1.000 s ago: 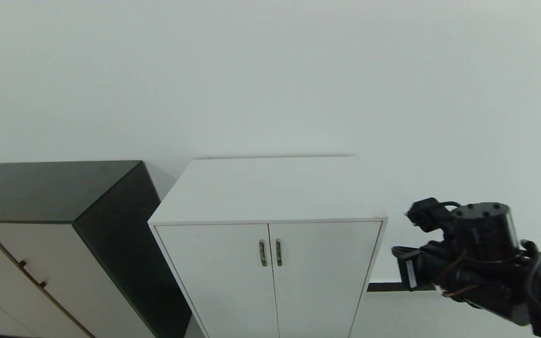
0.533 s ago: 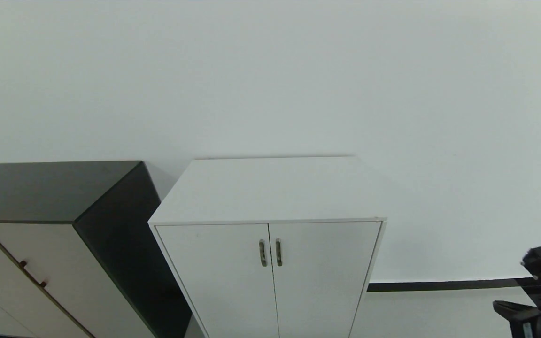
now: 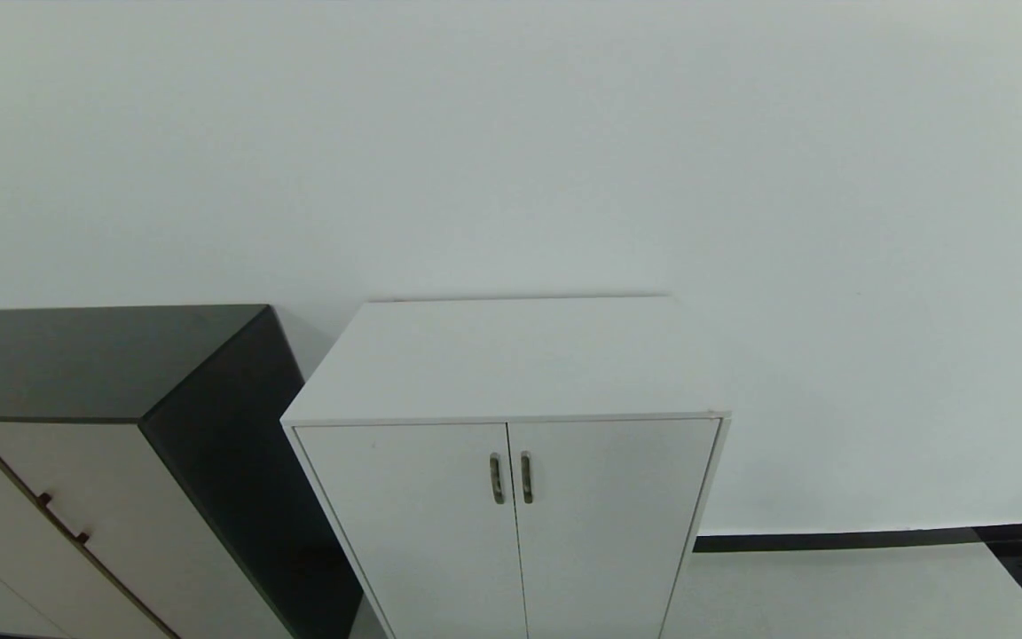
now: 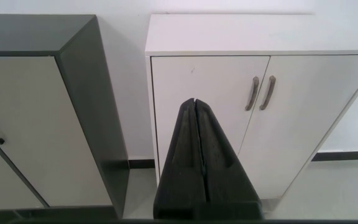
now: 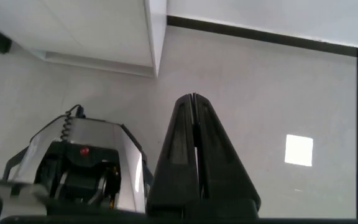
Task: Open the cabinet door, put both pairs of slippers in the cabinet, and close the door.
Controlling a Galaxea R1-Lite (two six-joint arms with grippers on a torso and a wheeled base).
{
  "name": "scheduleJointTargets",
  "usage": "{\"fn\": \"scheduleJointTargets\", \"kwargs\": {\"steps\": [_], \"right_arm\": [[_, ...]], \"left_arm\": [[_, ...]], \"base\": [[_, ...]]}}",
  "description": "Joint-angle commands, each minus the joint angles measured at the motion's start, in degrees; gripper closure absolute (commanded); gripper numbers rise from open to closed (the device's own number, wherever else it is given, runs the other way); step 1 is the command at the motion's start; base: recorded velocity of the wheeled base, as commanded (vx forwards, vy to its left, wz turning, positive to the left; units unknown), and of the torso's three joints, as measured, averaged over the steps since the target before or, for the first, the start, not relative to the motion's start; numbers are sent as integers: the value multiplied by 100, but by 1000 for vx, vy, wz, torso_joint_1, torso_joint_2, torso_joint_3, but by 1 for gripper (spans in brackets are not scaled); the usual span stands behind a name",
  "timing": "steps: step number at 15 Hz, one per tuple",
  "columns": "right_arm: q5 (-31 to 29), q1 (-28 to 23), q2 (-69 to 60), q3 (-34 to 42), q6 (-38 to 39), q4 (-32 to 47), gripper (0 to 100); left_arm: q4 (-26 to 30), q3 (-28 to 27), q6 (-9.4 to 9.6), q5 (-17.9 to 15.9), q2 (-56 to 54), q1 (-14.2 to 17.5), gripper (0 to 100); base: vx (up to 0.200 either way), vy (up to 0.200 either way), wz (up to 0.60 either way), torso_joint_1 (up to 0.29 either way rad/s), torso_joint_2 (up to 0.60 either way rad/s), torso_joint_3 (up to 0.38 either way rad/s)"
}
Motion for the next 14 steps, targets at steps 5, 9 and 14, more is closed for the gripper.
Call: {"fn": "scheduleJointTargets", "kwargs": {"steps": [5,9,14], "right_arm": [[1109,113,-1382,657,-502,-30,100],[1047,-1065,-1655,665,-537,-21,100],[1047,-2251,-3501,674,-563,-21,100]], "left_arm": [[-1,0,-2,-6,7,1,100],[-1,0,-2,-14,7,1,100],[-1,0,-2,-14,7,1,100]], "base": [[0,0,0,0,0,0],[0,0,0,0,0,0],[0,0,0,0,0,0]]}}
